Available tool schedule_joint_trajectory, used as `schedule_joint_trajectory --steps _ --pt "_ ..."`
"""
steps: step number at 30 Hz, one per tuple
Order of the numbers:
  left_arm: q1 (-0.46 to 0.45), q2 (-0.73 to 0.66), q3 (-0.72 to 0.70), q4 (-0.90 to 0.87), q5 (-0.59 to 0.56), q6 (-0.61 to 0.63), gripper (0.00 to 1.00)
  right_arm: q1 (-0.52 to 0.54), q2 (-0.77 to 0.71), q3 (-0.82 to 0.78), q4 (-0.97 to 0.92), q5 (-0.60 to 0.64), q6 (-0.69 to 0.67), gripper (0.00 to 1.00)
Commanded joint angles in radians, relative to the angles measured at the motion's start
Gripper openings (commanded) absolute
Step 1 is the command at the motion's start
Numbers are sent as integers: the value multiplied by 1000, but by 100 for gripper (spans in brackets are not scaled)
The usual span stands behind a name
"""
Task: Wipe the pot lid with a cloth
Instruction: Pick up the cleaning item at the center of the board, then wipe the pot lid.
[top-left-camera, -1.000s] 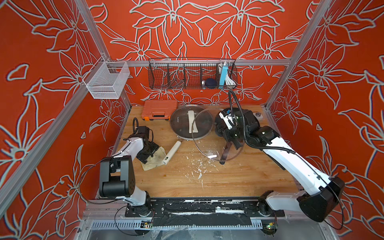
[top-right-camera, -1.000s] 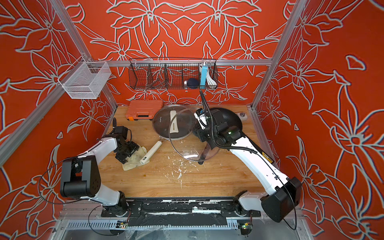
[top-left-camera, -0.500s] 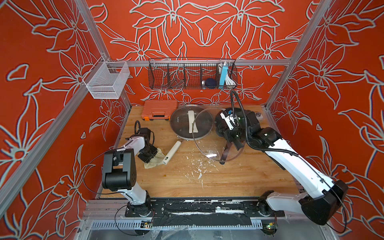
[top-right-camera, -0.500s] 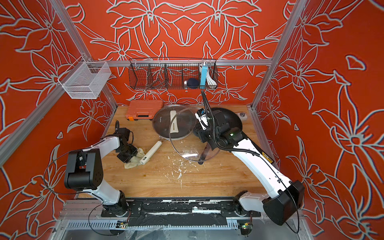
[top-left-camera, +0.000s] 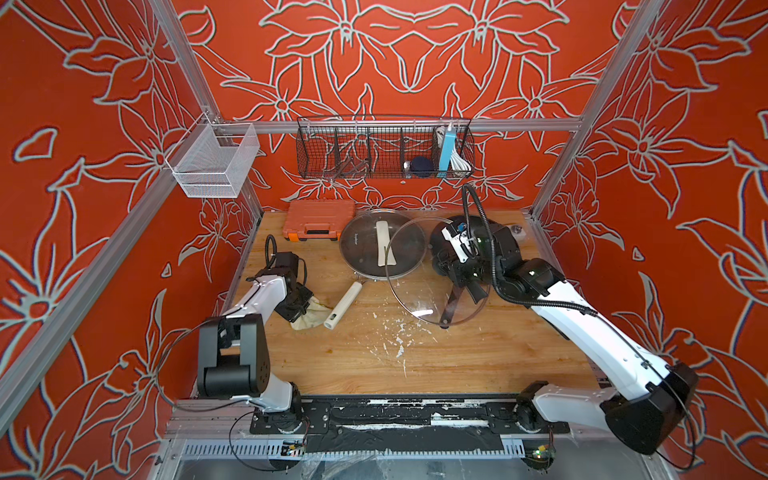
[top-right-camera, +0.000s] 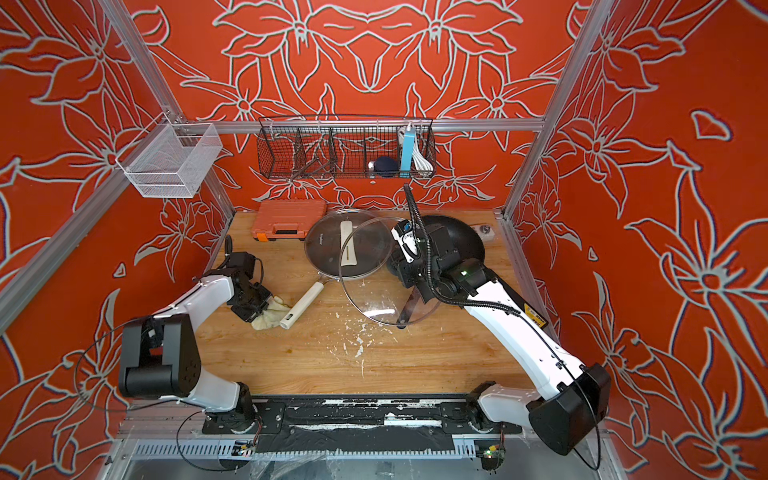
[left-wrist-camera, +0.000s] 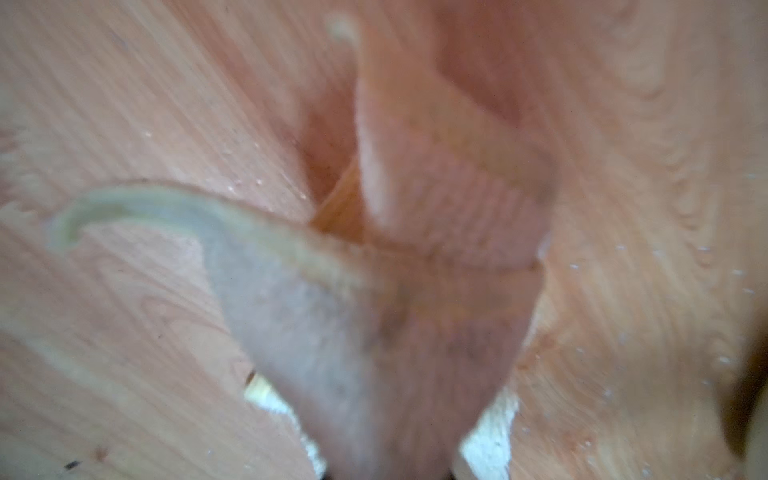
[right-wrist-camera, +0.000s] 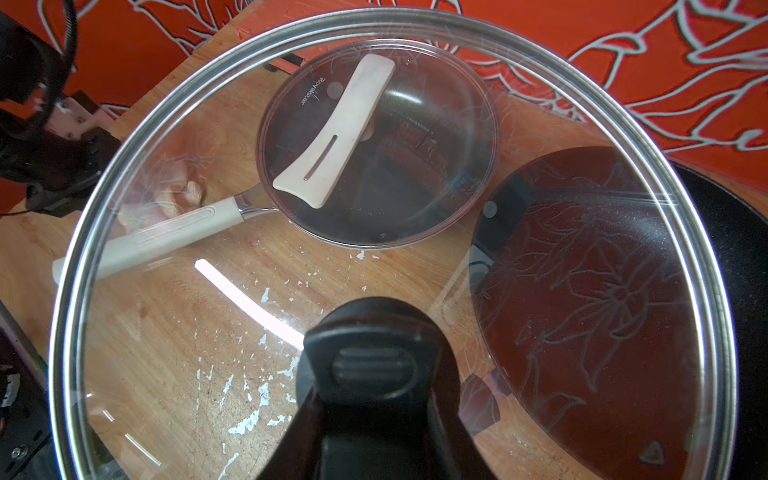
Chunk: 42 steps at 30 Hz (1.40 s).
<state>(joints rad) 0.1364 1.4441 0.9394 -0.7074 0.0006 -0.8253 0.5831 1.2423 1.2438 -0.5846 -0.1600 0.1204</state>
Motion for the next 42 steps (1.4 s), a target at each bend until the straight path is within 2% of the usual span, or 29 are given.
schedule_joint_trajectory --steps 1,8,13,17,19,26,32,38,42 --pt "-3 -104 49 -51 -30 19 0 -3 -52 21 177 -48 57 0" --pt "-3 -265 122 -59 2 74 0 -50 -56 -11 253 -181 187 0" --pt "-4 -368 135 79 141 154 0 -112 -68 -55 344 -315 303 0" --pt "-19 -398 134 206 329 141 0 -167 -79 -98 426 -400 406 0" --pt "-37 -396 124 282 429 114 0 -193 -83 -122 472 -433 458 0" --pt "-159 -367 98 542 673 50 0 -262 -87 -197 648 -541 631 0" --pt "-264 -318 77 710 730 3 0 -321 -80 -271 875 -649 834 0" --pt "-328 -255 72 885 828 -52 0 -380 -26 -359 1267 -738 1134 0" --pt "-365 -216 71 1033 895 -115 0 -388 -15 -369 1313 -741 1167 0"
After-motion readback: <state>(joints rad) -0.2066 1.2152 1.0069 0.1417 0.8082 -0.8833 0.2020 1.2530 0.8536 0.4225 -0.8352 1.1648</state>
